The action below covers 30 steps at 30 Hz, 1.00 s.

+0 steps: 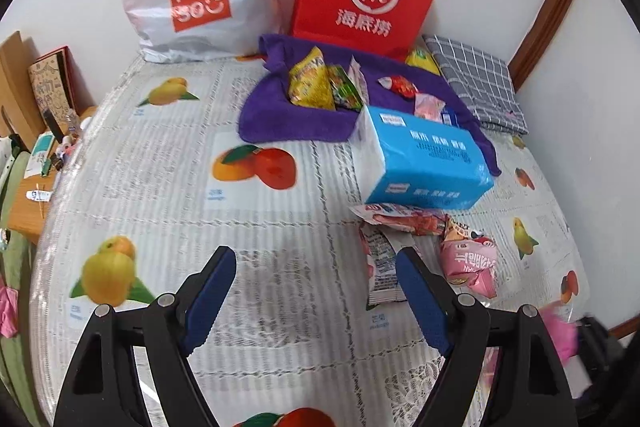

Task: Organize snacks
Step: 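Grasp the pink wafer bag with the right gripper while the left gripper grasps the white biscuit packet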

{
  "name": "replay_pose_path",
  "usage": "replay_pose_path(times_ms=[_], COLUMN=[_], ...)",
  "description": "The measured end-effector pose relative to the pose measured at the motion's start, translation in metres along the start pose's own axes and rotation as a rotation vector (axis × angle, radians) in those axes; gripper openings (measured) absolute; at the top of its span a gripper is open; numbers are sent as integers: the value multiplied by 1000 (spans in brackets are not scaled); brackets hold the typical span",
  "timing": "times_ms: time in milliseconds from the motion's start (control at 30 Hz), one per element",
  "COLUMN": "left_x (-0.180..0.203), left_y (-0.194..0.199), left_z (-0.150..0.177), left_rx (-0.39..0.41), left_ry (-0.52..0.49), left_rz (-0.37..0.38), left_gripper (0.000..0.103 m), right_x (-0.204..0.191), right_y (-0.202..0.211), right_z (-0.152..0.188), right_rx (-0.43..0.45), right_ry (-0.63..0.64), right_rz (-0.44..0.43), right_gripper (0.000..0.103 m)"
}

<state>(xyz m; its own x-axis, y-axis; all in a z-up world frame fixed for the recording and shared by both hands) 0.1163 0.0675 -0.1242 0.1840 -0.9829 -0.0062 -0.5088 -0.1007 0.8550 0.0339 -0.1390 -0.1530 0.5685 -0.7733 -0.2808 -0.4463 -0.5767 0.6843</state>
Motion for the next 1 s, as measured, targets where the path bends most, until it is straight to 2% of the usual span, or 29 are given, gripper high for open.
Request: replay_pose_path(times_ms=[100, 333, 567, 867, 1000], left_x=[15, 47, 59, 68, 68], left_y=[-13, -37, -47, -56, -58], left_z=[2, 8, 5, 4, 8], left_rx=[-27, -68, -86, -88, -88], left_ry=[-12, -64, -77, -101, -104], left_rz=[7, -1, -1, 8, 33], left_gripper=[81, 81, 81, 79, 70], right_x=[13, 64, 104, 119, 119], right_y=[21, 57, 61, 56, 52], right_z=[3, 11, 21, 23, 23], right_rx=[39, 130, 137, 131, 112], right_ry=[-27, -115, -210, -241, -246], right_rz=[16, 114, 127, 128, 128], right_gripper=[71, 71, 71, 71, 71])
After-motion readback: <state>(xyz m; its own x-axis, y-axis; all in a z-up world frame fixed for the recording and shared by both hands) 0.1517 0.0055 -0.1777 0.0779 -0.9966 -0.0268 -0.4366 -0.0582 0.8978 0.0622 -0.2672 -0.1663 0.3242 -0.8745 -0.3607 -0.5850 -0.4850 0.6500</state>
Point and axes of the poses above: each gripper's, at about its wrist camera, not at the fingertips, and y roughly against the way its jaws point, x to its right, z to its underside, the point moved 1 cm from there along -y, roughly the way its jaws point, and after that the axes turned 15 degrees about -z, right-handed, at the moved point
